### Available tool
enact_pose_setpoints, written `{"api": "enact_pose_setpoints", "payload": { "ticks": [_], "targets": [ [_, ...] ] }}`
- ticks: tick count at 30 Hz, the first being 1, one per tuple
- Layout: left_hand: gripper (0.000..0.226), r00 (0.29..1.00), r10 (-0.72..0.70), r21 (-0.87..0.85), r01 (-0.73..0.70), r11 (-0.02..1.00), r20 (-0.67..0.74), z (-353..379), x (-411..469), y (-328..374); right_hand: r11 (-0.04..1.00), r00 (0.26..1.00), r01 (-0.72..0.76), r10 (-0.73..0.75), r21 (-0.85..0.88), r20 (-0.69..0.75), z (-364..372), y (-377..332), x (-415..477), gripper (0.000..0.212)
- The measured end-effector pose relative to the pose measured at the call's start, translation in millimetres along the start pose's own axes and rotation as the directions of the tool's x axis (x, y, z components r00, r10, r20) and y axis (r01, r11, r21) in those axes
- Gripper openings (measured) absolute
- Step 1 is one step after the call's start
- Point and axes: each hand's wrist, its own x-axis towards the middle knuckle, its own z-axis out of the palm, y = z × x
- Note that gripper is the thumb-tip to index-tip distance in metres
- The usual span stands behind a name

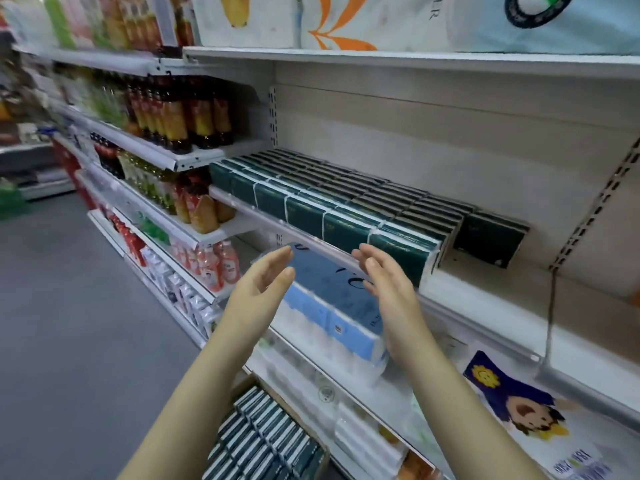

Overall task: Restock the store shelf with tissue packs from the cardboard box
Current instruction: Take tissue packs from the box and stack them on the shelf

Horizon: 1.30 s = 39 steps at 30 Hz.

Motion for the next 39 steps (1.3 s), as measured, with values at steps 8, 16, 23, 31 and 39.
{"api": "enact_pose_setpoints", "payload": {
  "ticks": [8, 16, 23, 31, 39],
  "targets": [
    [0.034, 0.994, -0.103, 0.002, 0.103, 0.995, -0.047, -109, 0, -51, 0.991, 0.989, -0.115, 0.109, 0.065, 0.099, 120, 48, 8, 0.029],
    [0.038, 0.967, -0.243, -0.004, 0.244, 0.97, -0.078, -184, -21, -114, 0.969, 0.964, -0.243, 0.235, 0.049, 0.122, 202, 110, -6, 0.025],
    [0.037, 0.913, -0.391, 0.0, 0.393, 0.919, -0.118, -204, -33, -158, 0.938, 0.929, -0.345, 0.344, -0.017, 0.139, 226, 159, -5, 0.023],
    [0.041, 0.822, -0.548, -0.009, 0.554, 0.833, -0.151, -197, -34, -209, 0.878, 0.852, -0.457, 0.478, -0.143, 0.213, 223, 216, 13, 0.022],
    [0.034, 0.707, -0.678, -0.093, 0.676, 0.731, -0.201, -172, -26, -271, 0.778, 0.739, -0.581, 0.627, -0.239, 0.247, 205, 296, 33, 0.023]
  ]
}}
